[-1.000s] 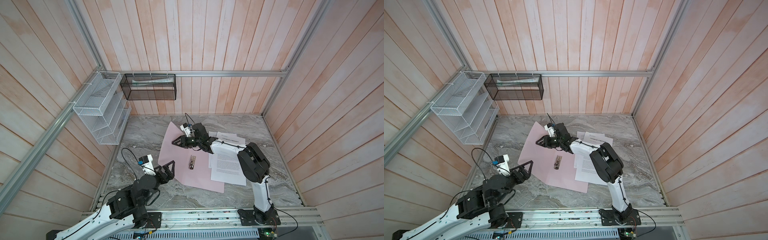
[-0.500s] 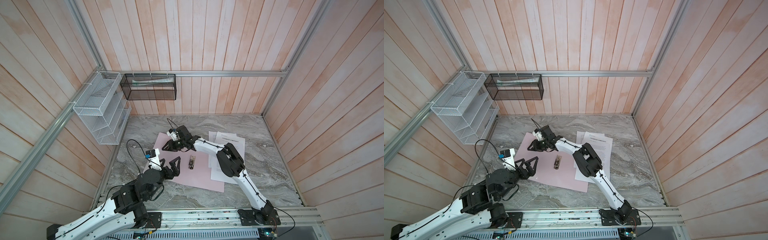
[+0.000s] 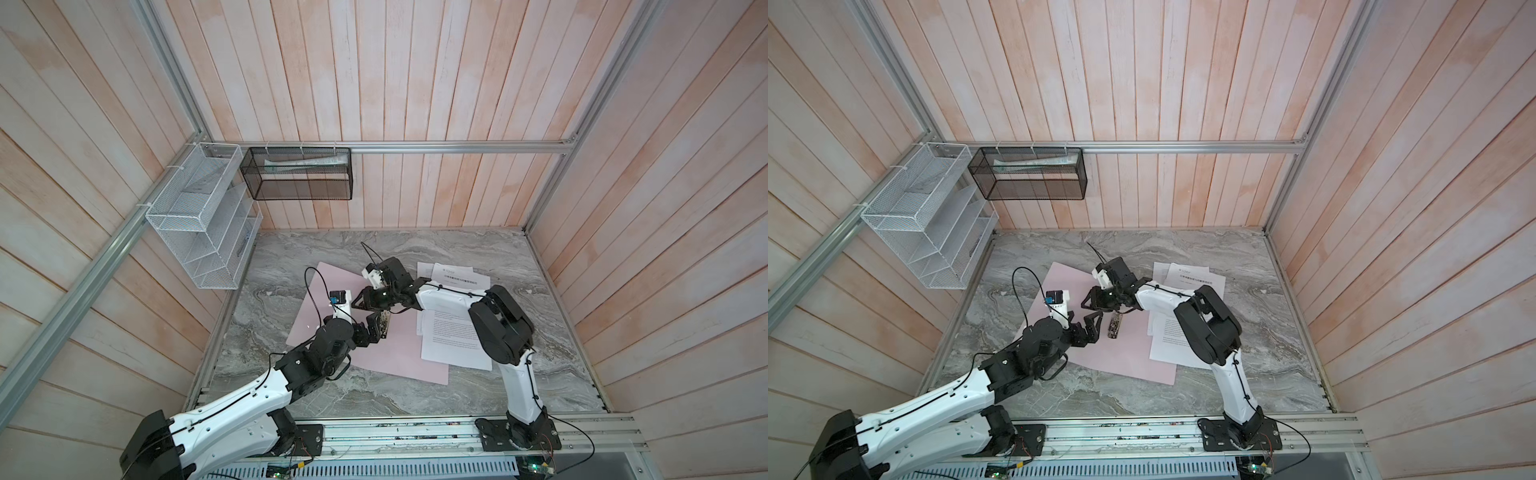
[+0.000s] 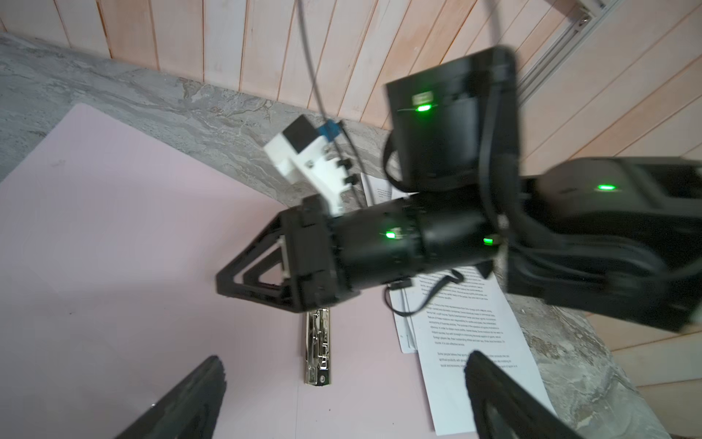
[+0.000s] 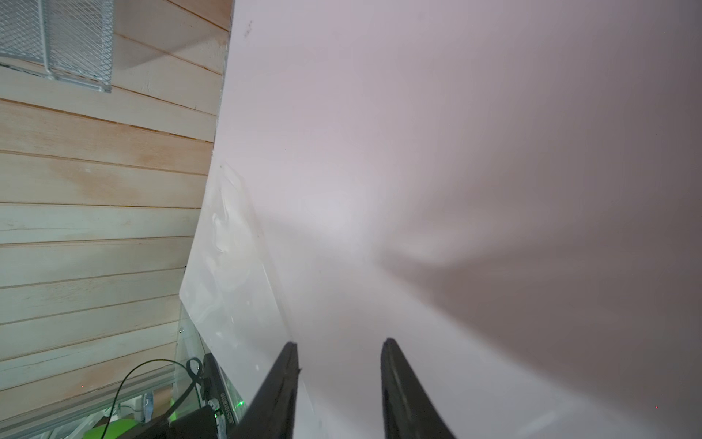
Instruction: Put the files into the folder
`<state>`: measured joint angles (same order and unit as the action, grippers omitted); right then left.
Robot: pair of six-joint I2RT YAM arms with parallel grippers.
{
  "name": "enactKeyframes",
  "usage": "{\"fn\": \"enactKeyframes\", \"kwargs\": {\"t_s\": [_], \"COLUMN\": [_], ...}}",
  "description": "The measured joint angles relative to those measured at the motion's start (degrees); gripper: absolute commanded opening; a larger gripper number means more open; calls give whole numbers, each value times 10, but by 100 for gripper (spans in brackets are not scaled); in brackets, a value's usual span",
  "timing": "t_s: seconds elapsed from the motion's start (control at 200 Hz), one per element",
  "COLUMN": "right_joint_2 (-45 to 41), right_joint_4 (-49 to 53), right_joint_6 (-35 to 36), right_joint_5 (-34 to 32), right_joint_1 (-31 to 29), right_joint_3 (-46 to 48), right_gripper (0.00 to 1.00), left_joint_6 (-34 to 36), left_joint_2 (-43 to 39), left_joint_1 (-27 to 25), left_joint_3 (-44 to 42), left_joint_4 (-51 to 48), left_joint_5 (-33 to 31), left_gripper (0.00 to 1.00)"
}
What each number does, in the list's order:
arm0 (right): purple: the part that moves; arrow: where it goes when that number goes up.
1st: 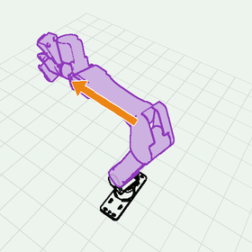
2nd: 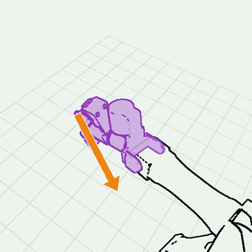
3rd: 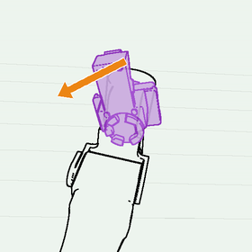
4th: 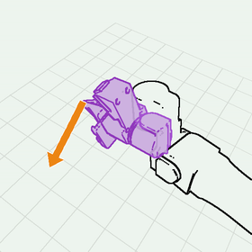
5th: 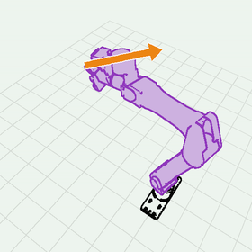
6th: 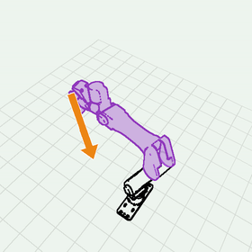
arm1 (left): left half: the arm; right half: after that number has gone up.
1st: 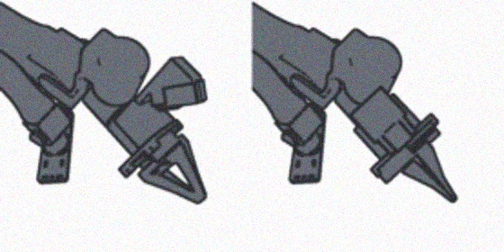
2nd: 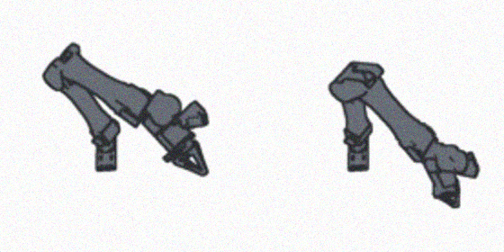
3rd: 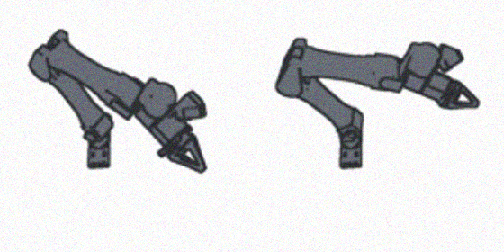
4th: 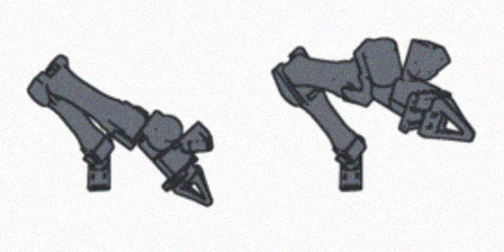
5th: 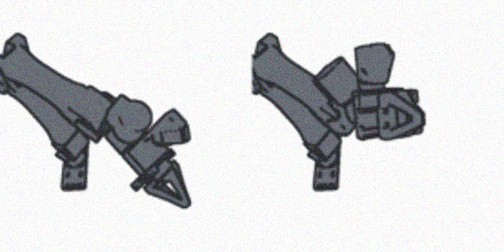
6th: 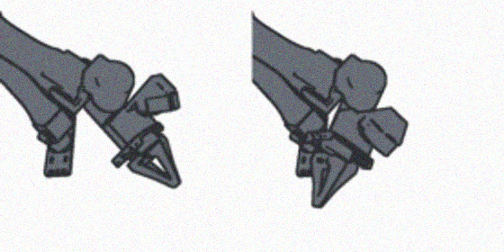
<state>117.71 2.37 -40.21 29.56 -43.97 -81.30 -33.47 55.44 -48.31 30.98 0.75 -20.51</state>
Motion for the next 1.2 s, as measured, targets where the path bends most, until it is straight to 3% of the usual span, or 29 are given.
{"fn": "enactKeyframes", "kwargs": {"t_s": [0.21, 0.325, 0.435, 0.67, 1.2], "right_joint_2": [-128, -143, -139, -95, 17], "right_joint_4": [-8, -7, 1, -18, -10], "right_joint_6": [-4, -5, -7, -6, 54], "right_joint_5": [-84, -107, -117, -113, -91], "right_joint_1": [14, 14, 14, 15, 15], "right_joint_3": [139, 188, 211, 209, 57], "right_gripper": [43, 52, 54, 54, 52], "left_joint_6": [2, 0, -2, -10, -29], "left_joint_2": [61, 63, 57, 20, 9], "left_joint_1": [24, 26, 26, 28, 44], "left_joint_3": [-23, -34, -40, -61, -100], "left_joint_4": [51, 65, 75, 76, 78], "left_joint_5": [47, 59, 66, 67, 68], "left_gripper": [100, 100, 100, 100, 100]}}
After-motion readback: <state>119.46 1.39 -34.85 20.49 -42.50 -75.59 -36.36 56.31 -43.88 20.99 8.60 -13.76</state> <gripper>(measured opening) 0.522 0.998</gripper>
